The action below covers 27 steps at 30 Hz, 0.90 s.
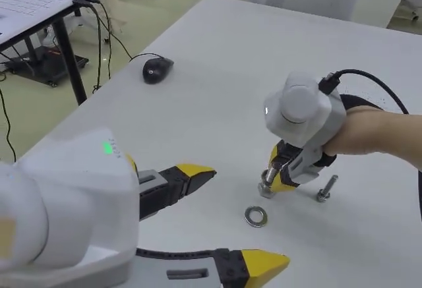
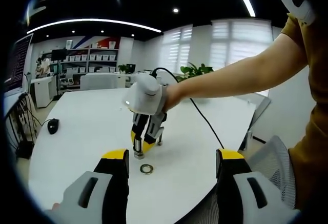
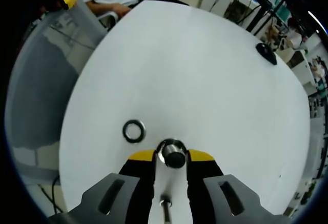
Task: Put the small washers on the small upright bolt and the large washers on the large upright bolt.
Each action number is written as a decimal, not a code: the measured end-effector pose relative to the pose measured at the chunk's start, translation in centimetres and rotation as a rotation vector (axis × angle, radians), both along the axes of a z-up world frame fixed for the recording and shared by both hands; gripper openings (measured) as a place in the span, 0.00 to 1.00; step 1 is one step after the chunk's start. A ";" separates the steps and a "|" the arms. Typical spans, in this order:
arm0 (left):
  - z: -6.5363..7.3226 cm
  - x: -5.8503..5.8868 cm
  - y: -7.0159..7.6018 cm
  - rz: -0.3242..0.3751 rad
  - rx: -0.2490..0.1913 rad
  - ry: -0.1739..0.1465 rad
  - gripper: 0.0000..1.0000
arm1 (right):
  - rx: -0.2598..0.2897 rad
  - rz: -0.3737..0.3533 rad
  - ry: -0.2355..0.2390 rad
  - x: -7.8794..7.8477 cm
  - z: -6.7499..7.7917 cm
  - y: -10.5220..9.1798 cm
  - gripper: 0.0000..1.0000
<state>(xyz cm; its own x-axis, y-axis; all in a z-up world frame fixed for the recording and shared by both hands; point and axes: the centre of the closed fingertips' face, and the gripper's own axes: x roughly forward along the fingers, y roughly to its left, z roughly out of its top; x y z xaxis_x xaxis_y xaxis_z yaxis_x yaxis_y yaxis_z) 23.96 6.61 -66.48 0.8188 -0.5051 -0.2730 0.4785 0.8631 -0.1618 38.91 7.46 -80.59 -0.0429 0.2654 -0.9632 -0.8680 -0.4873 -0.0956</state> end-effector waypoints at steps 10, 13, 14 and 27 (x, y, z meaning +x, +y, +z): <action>-0.4 -0.1 0.3 0.013 -0.004 0.009 0.68 | 0.000 0.008 0.017 -0.6 -0.8 0.3 0.24; -0.3 -0.2 0.4 0.019 -0.006 0.003 0.69 | 0.003 0.012 0.015 -0.6 -0.8 0.1 0.24; -0.3 -0.2 0.4 0.019 -0.006 0.005 0.69 | 0.006 0.009 0.015 -0.6 -0.8 0.0 0.24; 0.0 -0.5 0.1 -0.004 0.013 -0.008 0.69 | 0.043 -0.044 0.012 -1.2 1.9 -2.5 0.24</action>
